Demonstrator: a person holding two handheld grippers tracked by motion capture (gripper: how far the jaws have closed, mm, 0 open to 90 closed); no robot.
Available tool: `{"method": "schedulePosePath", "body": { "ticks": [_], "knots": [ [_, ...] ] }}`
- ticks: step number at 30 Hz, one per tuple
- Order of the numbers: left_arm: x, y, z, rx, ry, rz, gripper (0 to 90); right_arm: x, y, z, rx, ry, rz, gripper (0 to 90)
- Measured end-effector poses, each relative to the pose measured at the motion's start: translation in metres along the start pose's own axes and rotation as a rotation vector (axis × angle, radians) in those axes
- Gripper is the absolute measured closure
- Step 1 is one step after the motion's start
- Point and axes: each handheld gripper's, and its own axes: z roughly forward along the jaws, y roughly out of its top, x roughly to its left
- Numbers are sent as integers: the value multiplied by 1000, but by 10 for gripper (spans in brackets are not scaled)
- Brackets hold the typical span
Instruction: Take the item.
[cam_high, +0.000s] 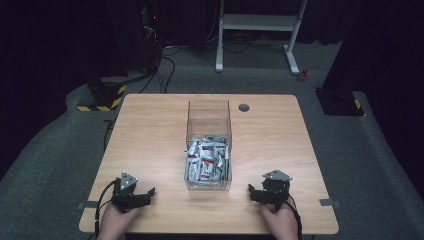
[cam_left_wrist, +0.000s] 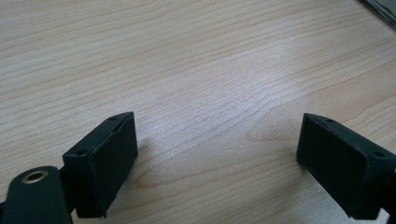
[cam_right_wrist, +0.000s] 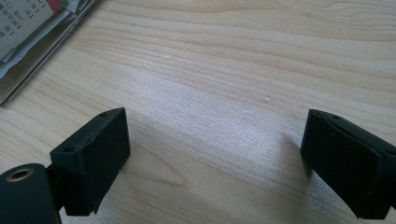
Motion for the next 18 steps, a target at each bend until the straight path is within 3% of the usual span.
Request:
{"method": "schedulePosePath", "body": {
  "ticks": [18],
  "knots": [
    [1,1,0,3,0,-2,133,0,0,-1,2,5,-6,78]
  ]
}}
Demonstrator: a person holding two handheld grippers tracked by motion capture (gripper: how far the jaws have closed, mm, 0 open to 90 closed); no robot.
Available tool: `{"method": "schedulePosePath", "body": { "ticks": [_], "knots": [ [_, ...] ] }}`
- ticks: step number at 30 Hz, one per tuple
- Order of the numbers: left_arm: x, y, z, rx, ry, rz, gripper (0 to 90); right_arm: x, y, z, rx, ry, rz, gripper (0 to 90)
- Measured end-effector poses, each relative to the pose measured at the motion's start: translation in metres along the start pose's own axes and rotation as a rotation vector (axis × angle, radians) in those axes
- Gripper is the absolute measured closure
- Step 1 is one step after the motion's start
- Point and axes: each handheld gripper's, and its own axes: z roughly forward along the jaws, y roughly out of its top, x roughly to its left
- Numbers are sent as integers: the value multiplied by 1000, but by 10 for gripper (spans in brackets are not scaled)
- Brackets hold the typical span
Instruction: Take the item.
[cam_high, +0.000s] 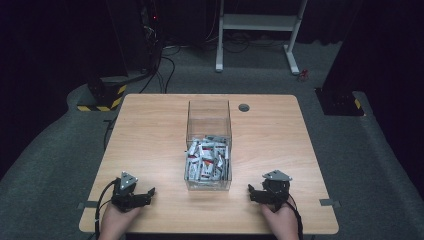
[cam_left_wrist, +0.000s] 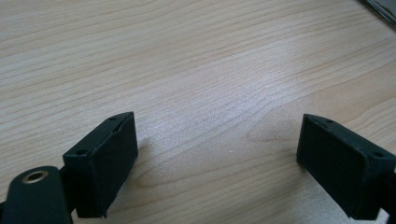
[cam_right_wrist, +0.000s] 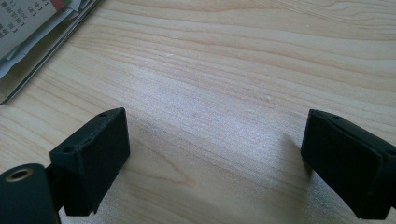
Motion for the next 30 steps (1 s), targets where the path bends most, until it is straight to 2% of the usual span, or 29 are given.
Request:
{"method": "schedulePosePath", "body": {
  "ticks": [4,11,20,30],
  "knots": [
    [2,0,-1,-2,-8,-9,144,0,0,0,0,0,0,78],
    [0,3,-1,10,-20,11,147,0,0,0,0,2,-1,78],
    [-1,6,-9,-28,-33,-4,153,0,0,0,0,6,-7,78],
    [-6,10,-14,-57,-55,18,152,1,0,0,0,8,-6,78]
  ]
}}
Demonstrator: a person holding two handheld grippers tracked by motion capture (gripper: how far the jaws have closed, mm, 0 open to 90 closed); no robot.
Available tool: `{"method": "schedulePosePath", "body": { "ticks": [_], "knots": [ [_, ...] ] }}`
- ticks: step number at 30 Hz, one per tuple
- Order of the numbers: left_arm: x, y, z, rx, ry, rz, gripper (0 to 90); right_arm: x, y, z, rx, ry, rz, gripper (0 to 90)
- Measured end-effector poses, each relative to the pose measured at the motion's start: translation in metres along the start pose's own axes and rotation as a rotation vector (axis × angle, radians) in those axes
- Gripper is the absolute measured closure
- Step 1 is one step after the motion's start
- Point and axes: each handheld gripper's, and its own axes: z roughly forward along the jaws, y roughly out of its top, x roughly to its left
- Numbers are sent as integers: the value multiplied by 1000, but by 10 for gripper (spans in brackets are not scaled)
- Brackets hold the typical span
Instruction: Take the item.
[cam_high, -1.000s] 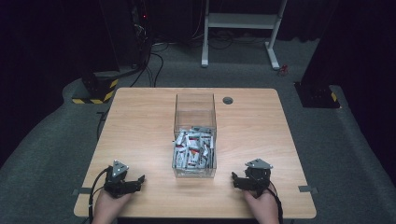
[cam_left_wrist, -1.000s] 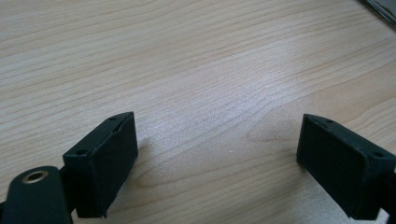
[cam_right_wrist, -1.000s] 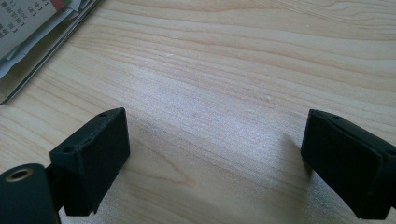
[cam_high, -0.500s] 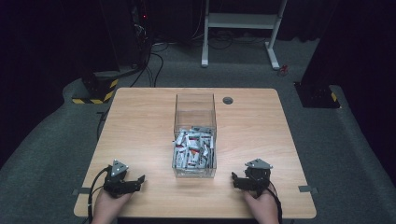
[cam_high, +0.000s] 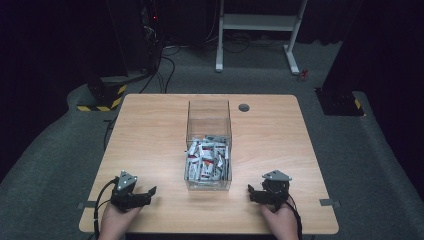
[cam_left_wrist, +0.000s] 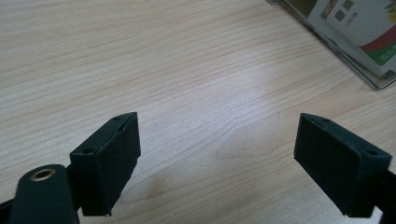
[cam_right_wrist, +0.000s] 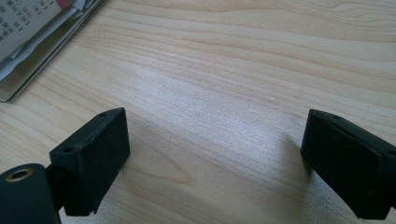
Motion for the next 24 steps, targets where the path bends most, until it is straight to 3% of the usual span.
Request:
{"method": "schedulePosePath", "body": {
  "ticks": [7,24],
  "knots": [
    [-7,5,-1,-28,-35,18,154,0,0,0,0,1,-2,78],
    [-20,11,-2,-59,-60,42,153,1,0,0,0,11,-9,78]
  ]
}}
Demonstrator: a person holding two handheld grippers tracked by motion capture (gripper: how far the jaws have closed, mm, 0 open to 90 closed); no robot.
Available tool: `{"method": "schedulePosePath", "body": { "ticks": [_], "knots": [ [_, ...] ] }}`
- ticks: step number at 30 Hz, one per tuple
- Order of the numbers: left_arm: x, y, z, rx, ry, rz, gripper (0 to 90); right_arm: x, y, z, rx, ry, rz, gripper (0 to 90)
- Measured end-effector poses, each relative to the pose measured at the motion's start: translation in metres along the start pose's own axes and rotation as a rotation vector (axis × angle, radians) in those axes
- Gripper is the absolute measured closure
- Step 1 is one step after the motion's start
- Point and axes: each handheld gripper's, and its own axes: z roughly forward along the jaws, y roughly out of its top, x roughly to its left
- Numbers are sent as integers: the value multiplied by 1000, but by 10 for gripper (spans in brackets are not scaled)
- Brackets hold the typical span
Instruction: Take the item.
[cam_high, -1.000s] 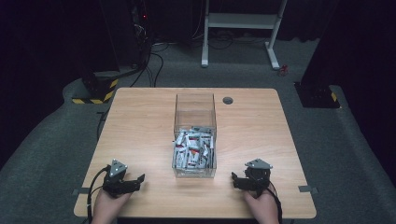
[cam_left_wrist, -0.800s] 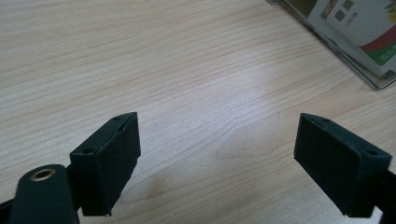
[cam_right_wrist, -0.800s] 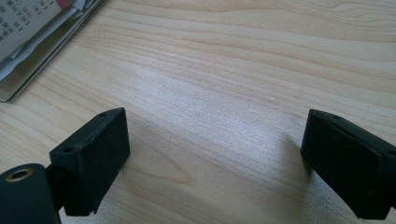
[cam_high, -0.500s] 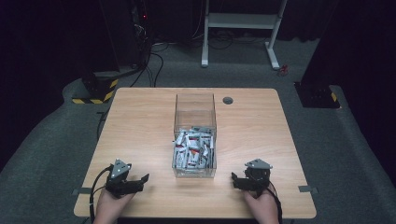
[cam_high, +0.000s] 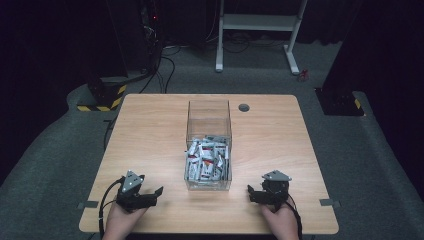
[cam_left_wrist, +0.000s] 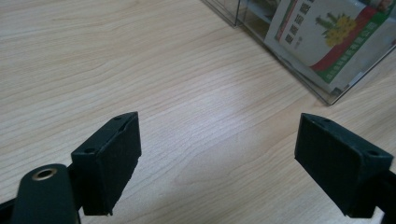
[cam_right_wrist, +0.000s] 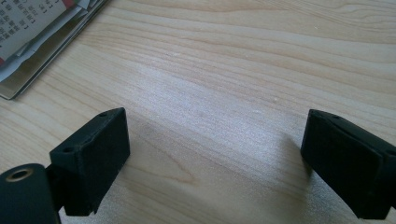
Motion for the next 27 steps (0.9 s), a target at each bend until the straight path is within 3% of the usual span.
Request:
{"method": "schedulePosePath", "body": {
  "ticks": [14,27],
  "knots": [
    [-11,17,0,-32,0,45,138,0,0,0,-3,6,-16,78],
    [-18,28,-8,-67,-15,56,144,0,-1,0,0,9,-17,79]
  ]
}}
